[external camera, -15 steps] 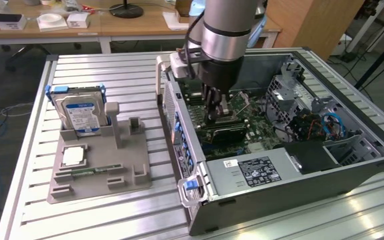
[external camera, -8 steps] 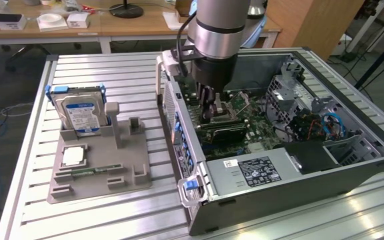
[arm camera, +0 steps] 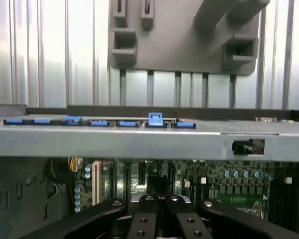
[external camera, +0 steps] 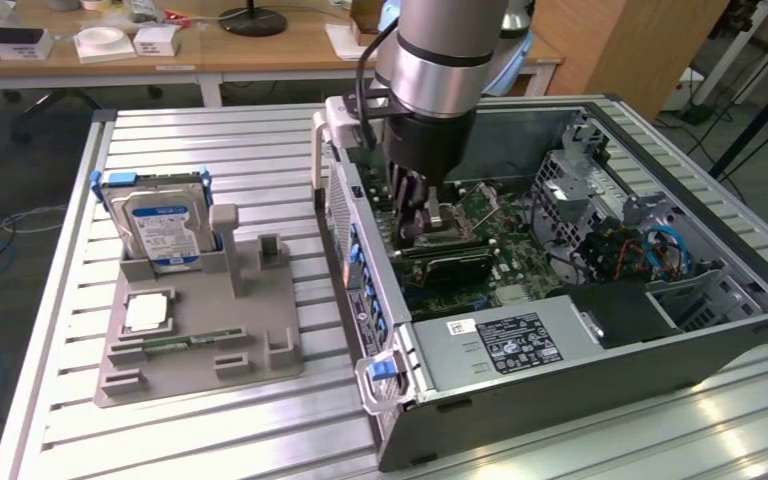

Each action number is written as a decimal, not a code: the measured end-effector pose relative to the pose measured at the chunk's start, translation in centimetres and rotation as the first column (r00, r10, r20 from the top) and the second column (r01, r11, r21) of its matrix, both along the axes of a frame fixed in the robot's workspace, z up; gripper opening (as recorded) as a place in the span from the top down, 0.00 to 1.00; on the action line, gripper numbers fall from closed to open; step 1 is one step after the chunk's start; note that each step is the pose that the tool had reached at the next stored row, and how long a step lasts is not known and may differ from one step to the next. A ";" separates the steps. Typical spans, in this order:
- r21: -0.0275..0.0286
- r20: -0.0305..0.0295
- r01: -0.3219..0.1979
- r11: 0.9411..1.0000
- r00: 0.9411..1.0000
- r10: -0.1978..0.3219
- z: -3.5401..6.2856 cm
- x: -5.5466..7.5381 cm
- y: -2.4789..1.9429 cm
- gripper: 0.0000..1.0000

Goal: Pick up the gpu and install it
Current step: 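Press down on the gpu until it lock into place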

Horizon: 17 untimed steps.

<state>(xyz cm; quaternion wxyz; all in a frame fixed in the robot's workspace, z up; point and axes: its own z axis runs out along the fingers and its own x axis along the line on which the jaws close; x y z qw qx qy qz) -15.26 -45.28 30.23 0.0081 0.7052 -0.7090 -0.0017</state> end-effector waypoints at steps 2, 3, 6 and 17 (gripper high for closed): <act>0.003 -0.015 0.002 1.000 1.000 -0.002 -0.09 0.0 -0.01 0.89; 0.008 -0.016 0.002 1.000 1.000 -0.002 -0.14 0.1 -0.01 0.89; 0.025 -0.019 0.006 1.000 1.000 -0.005 -0.29 0.1 0.00 0.89; 0.050 -0.056 0.021 0.999 0.998 -0.018 -0.43 0.1 0.00 0.89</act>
